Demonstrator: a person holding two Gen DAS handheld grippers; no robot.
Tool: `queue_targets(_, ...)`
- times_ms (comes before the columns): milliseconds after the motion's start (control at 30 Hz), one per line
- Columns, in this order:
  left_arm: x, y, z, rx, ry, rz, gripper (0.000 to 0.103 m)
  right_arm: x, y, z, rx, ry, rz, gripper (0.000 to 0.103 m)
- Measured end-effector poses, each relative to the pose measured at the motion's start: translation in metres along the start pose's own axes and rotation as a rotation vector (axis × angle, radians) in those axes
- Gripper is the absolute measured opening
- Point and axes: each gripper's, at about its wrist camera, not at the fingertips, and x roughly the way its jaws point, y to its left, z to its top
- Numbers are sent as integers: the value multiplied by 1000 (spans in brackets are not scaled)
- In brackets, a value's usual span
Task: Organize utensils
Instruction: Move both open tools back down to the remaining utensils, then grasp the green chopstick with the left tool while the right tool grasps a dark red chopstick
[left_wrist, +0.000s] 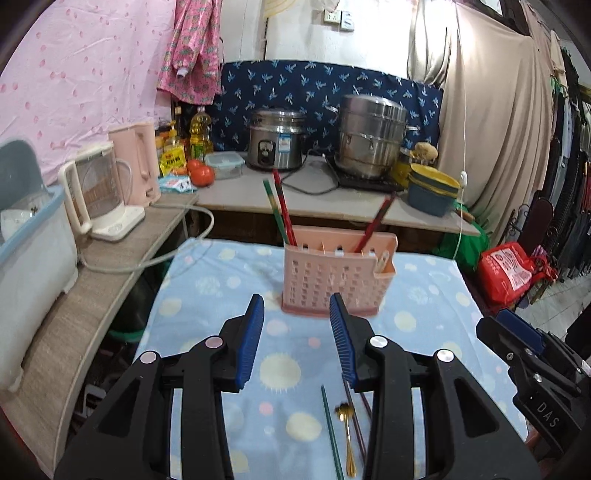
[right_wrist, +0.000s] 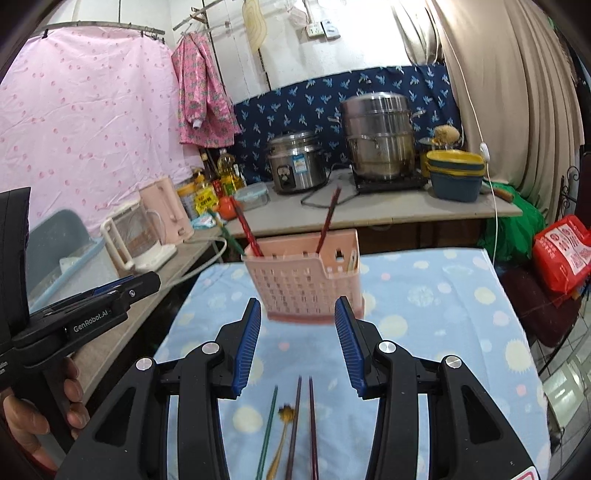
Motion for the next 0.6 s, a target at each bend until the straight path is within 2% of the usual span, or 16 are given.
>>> queue_targets(333, 6, -4, -105, -28, 192, -18, 35, -16, -17, -99, 15, 190, -48, 42)
queue_targets(600, 10, -14, -176, -23, 308, -54, 36, -10, -17, -166, -12, 304, -88, 42)
